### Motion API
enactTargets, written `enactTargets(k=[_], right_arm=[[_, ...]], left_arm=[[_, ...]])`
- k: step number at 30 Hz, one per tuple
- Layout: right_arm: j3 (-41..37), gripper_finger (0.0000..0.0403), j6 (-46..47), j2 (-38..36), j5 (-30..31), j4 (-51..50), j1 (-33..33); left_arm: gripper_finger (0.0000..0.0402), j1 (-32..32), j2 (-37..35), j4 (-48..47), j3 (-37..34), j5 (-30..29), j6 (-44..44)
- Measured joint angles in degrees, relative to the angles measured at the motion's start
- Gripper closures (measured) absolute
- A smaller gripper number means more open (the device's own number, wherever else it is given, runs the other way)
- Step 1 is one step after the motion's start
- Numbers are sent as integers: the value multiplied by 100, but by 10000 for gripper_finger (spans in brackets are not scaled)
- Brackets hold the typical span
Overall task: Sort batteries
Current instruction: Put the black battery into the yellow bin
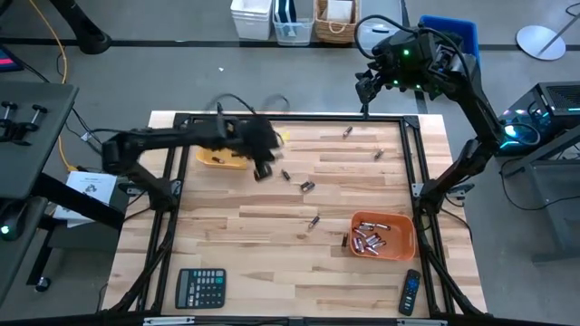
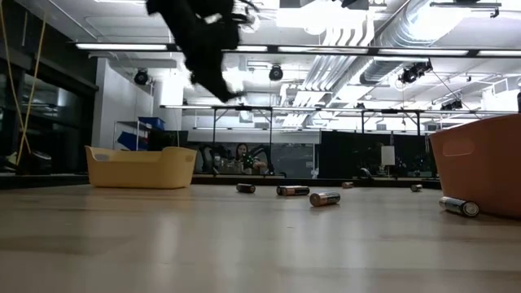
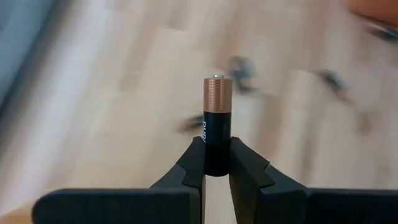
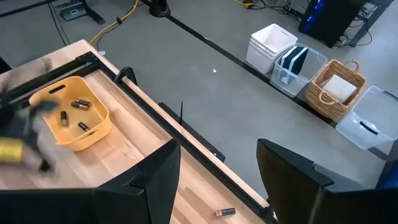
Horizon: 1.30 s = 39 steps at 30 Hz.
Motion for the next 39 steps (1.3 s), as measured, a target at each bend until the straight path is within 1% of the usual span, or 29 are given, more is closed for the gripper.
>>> enactTargets(k=[3,7,9,11,13,17,19,20,23,26,28,30,32,35,37,39], right_arm=[[2,196,-23,0,0,39,0],[2,196,-90,0,0,45,0],[2,196,-90,0,0,47,0],[2,196,-90,0,0,47,0],[2,196,-75,0,0,47,0],[2,196,-57,0,0,3,0],[2,196,-48,-4,0,-82,0],[2,196,-48,-6,0,-91,0],[2,196,-48,-9,0,-91,0],[2,196,-89,-9,0,-84,0],[2,196,-88,-9,-8,-84,0],[2,196,-61,-9,-14,-84,0],[2,196,-47,-9,-26,-83,0],[2,196,-46,-9,-31,-82,2],[2,196,-44,-9,-90,-82,2],[2,196,-44,-9,-166,-84,2]], left_arm=[[373,543,-305,-699,12,-453,146],[368,1156,-236,-1760,-17,-705,406],[341,1381,-160,-1855,-13,-800,607],[302,1504,-53,-1700,-13,-961,792],[260,1554,24,-1509,-9,-940,1031],[185,1404,111,-1450,110,-754,1466],[160,1233,174,-1284,211,-679,1739],[151,1119,231,-1120,258,-520,1942],[141,673,540,-474,328,4,2808],[140,213,1045,339,330,107,3480],[142,-21,1428,675,332,156,4002],[144,-218,1822,866,401,-37,4489],[144,-336,2192,931,597,-271,4648],[144,-320,2645,710,953,-350,4662],[145,-235,2874,554,1161,-274,4649],[145,-141,3044,326,1337,28,4568]])
